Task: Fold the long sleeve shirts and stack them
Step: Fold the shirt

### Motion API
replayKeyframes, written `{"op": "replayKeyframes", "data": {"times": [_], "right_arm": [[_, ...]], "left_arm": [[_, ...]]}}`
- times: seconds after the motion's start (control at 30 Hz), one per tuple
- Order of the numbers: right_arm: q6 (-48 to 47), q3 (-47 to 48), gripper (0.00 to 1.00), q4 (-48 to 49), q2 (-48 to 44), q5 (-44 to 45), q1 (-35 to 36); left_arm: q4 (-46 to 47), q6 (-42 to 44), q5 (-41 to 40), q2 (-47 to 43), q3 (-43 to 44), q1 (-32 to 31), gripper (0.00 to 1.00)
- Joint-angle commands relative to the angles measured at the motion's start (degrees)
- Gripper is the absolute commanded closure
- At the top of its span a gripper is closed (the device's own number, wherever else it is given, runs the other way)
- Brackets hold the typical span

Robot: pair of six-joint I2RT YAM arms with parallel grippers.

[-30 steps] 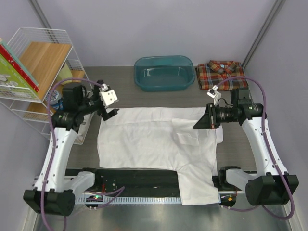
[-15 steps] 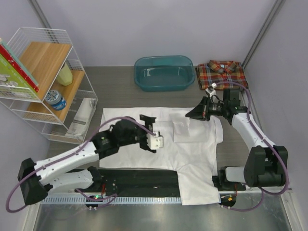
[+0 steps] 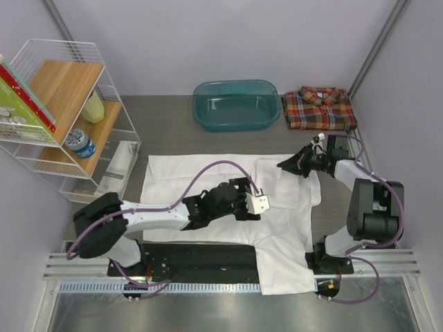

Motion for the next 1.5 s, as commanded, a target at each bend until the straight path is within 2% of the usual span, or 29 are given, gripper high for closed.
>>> {"op": "replayKeyframes", "data": {"times": [0.0, 0.2, 0.23, 0.5, 0.8, 1.03, 1.27, 1.47], "right_arm": [[-2.6, 1.8, 0.99, -1.6, 4.0, 5.0, -1.0], [-6.9, 3.6, 0.99, -5.0, 8.9, 9.1, -1.6], [-7.3, 3.8, 0.99, -5.4, 9.5, 10.3, -1.6], [-9.5, 5.7, 0.99, -7.8, 12.2, 13.1, -1.8], [-10.6, 5.8, 0.99, -9.0, 13.6, 13.6, -1.8], [-11.5, 6.1, 0.99, -9.7, 14.8, 13.7, -1.8], [-11.9, 6.0, 0.99, -10.1, 14.3, 13.7, -1.8], [-12.6, 6.1, 0.99, -10.9, 14.2, 13.7, -1.7]], "left_arm": [[15.5, -0.6, 1.3, 7.2, -0.1, 1.0, 0.14], [24.6, 2.6, 2.7, 16.3, 0.0, 2.4, 0.28], [25.5, 2.8, 3.3, 17.0, 0.3, 2.7, 0.33], [25.1, 7.0, 7.8, 23.1, 3.9, 3.2, 0.47], [27.9, 12.0, 8.5, 29.1, 4.2, 5.0, 0.48], [28.8, 14.0, 10.8, 28.0, 3.6, 5.2, 0.49], [31.4, 16.0, 10.1, 31.2, 5.1, 5.2, 0.51], [33.2, 16.6, 10.1, 32.5, 6.0, 5.3, 0.63]]}}
